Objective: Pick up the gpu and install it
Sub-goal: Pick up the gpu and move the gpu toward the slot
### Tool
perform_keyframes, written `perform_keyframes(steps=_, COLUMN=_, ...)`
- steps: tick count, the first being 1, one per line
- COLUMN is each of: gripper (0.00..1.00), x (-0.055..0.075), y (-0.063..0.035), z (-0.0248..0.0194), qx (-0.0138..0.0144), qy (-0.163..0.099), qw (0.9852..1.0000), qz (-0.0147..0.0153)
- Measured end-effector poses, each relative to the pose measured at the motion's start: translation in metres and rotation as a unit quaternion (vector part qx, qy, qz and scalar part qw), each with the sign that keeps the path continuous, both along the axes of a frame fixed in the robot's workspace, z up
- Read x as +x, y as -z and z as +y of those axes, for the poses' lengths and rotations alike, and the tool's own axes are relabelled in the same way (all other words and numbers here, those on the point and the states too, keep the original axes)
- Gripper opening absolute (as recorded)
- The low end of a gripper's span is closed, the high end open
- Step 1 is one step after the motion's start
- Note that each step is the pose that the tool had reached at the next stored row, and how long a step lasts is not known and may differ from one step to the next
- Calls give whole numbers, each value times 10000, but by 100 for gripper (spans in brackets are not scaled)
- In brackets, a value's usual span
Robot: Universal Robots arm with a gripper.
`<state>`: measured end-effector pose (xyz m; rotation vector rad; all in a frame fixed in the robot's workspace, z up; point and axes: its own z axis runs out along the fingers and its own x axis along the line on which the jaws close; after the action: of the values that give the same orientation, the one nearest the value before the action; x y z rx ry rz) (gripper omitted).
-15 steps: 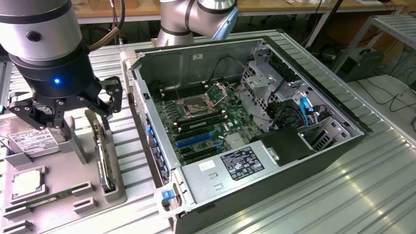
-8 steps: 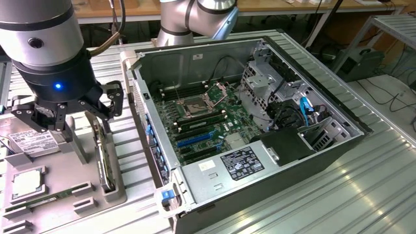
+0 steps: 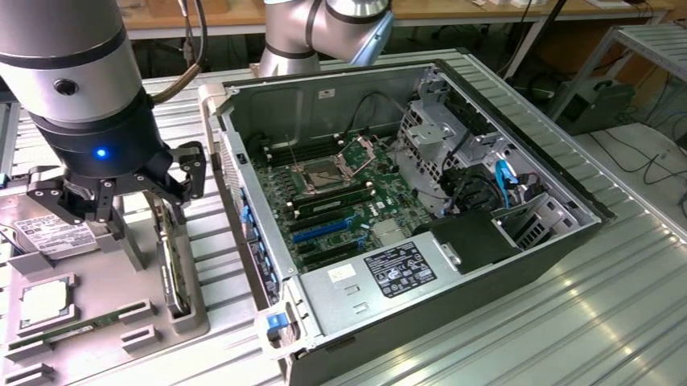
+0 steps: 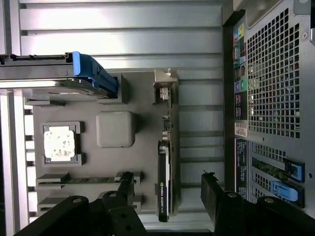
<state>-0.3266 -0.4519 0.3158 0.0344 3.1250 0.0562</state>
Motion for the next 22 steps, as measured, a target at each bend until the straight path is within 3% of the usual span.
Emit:
perform_keyframes(steps=8, gripper=66, x=0, y=150, z=0, qx=0, qy=-1, qw=10000, qz=-5)
perform_keyframes(steps=15, gripper=66, x=0, y=241, z=-72, qx=0, qy=-1, qw=10000, qz=-5)
perform_keyframes(steps=22, gripper=66, x=-1, y=349, z=-99, qx=1, qy=0, qw=10000, qz=-5)
